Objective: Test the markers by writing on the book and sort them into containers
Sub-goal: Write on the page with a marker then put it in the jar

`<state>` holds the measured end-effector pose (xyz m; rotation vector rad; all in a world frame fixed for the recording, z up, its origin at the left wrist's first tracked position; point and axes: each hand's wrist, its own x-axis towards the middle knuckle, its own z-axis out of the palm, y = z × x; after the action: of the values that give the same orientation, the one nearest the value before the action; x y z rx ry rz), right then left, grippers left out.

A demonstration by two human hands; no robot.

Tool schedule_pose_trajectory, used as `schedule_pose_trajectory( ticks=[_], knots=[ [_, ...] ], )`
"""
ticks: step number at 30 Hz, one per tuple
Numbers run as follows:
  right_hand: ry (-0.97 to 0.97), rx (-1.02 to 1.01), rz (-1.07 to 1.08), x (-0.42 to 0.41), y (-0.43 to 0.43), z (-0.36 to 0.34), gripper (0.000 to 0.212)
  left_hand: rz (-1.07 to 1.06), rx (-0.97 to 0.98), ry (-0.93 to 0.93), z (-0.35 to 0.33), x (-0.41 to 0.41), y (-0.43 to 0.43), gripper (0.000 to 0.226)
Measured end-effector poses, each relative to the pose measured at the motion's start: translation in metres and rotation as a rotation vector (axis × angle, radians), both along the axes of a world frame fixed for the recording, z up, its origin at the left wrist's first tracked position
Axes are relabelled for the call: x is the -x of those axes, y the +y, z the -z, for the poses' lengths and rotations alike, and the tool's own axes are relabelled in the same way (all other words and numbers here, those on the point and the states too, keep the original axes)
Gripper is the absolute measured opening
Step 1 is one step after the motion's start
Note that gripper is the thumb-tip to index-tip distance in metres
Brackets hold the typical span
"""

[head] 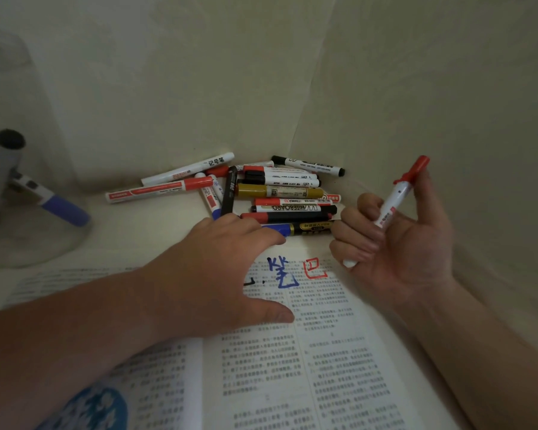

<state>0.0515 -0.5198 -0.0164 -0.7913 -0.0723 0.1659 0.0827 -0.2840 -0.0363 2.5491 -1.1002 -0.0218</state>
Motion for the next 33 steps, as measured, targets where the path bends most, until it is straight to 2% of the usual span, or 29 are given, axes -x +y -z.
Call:
schedule_pose_trajectory(
  ticks=[4, 9, 11, 14, 15, 17, 21, 24, 27, 31, 33],
  knots=[
    [0.018, 0.021, 0.125, -0.001, 0.006, 0.001, 0.049, 0.001, 0.032, -0.008, 0.001, -0.001, 0.000, 0.096],
    [0.107, 0.240, 0.223, -0.004, 0.013, 0.001, 0.056, 0.010, 0.083, -0.063, 0.002, -0.001, 0.002, 0.091],
    [0.143, 0.284, 0.244, -0.003, 0.015, 0.002, 0.046, -0.025, 0.205, -0.104, 0.000, -0.003, 0.004, 0.074],
    [0.075, 0.378, 0.255, 0.001, 0.015, 0.004, 0.022, -0.112, 0.568, -0.143, -0.002, -0.006, 0.008, 0.027],
    [0.024, 0.456, 0.259, 0.003, 0.016, 0.004, 0.017, -0.148, 0.663, -0.145, -0.003, -0.008, 0.009, 0.019],
    [-0.065, 0.575, 0.256, 0.007, 0.017, 0.002, 0.014, -0.209, 0.748, -0.086, -0.004, -0.011, 0.012, 0.017],
    [-0.145, 0.690, 0.206, 0.009, 0.023, 0.001, 0.024, -0.166, 0.715, 0.034, -0.005, -0.013, 0.013, 0.014],
    [-0.158, 0.670, 0.119, 0.010, 0.031, -0.003, 0.035, -0.072, 0.495, -0.051, -0.003, -0.012, 0.010, 0.035],
    [-0.123, 0.588, 0.043, 0.011, 0.041, -0.009, 0.037, -0.035, 0.490, -0.124, -0.001, -0.015, 0.010, 0.024],
    [-0.066, 0.530, 0.279, 0.008, 0.046, -0.018, 0.013, -0.114, 0.579, -0.164, -0.001, -0.023, 0.015, 0.014],
    [-0.089, 0.511, 0.375, 0.003, 0.047, -0.024, 0.008, -0.135, 0.605, -0.172, -0.001, -0.024, 0.018, 0.013]
  ],
)
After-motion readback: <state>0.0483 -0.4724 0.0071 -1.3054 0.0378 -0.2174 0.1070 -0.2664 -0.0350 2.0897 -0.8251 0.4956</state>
